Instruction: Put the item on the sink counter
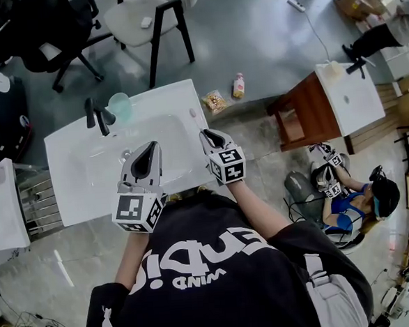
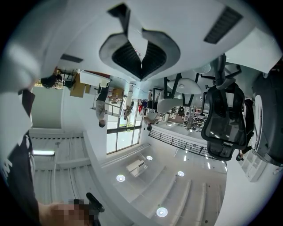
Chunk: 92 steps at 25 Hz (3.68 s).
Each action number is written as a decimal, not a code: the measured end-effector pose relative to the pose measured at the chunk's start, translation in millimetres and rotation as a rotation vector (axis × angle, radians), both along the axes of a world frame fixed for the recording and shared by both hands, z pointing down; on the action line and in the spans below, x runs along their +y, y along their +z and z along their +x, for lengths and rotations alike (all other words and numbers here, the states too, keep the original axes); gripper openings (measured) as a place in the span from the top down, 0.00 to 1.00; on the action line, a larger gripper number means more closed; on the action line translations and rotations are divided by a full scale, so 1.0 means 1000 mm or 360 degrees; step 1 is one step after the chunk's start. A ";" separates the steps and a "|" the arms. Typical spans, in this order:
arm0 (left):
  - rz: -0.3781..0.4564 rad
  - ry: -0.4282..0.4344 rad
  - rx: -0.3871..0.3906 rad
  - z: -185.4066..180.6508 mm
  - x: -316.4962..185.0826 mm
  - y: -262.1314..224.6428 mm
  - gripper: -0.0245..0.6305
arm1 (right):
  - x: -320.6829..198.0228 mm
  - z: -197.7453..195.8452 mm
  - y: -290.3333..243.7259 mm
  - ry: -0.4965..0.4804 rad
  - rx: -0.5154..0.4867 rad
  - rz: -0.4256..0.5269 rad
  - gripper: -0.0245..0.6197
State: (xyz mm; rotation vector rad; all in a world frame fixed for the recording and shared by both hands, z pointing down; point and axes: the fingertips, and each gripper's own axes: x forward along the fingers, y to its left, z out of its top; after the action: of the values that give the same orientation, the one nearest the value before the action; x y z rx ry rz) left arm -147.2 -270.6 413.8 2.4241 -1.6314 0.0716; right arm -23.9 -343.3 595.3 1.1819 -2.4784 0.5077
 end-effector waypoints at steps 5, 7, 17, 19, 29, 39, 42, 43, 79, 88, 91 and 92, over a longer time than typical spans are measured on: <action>-0.0008 -0.0002 0.0007 -0.001 -0.001 0.002 0.93 | -0.001 -0.004 0.014 -0.0018 0.0069 -0.0043 0.87; -0.0010 -0.0001 0.0006 -0.001 -0.002 0.002 0.93 | -0.001 -0.006 0.021 -0.0022 0.0102 -0.0067 0.87; -0.0020 -0.0021 0.0020 -0.008 -0.002 0.004 0.93 | 0.000 -0.003 0.044 0.0013 0.0285 -0.0167 0.87; -0.0021 -0.0024 0.0017 -0.009 -0.002 0.004 0.93 | 0.001 -0.004 0.049 0.0004 0.0314 -0.0198 0.87; -0.0019 -0.0025 0.0010 -0.010 -0.005 0.004 0.93 | 0.001 0.001 0.061 0.0015 0.0384 -0.0234 0.87; -0.0018 -0.0018 0.0007 -0.009 -0.007 0.004 0.93 | 0.000 -0.001 0.064 0.0009 0.0380 -0.0226 0.87; -0.0019 -0.0018 0.0008 -0.009 -0.006 0.005 0.93 | 0.001 -0.001 0.064 0.0005 0.0381 -0.0234 0.85; -0.0020 -0.0018 0.0008 -0.009 -0.006 0.005 0.93 | 0.001 -0.001 0.064 0.0006 0.0379 -0.0236 0.85; -0.0029 0.0016 0.0036 -0.002 -0.002 0.004 0.93 | 0.019 -0.005 -0.087 -0.0125 0.0066 0.0258 0.93; 0.0004 0.0028 0.0055 -0.003 0.000 -0.005 0.93 | 0.042 -0.005 -0.179 -0.0136 -0.0181 0.0491 0.93; 0.0023 0.0019 0.0062 -0.005 0.000 -0.010 0.93 | 0.051 -0.006 -0.201 -0.0163 -0.0241 0.0557 0.93; 0.0030 0.0016 0.0061 -0.005 0.001 -0.012 0.93 | 0.053 -0.005 -0.207 -0.0168 -0.0255 0.0579 0.93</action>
State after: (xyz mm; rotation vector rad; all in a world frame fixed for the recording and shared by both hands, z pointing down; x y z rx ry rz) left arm -152.4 -270.0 402.0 2.4323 -1.6106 0.0109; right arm -29.2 -290.3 388.3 1.1663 -2.8395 0.1273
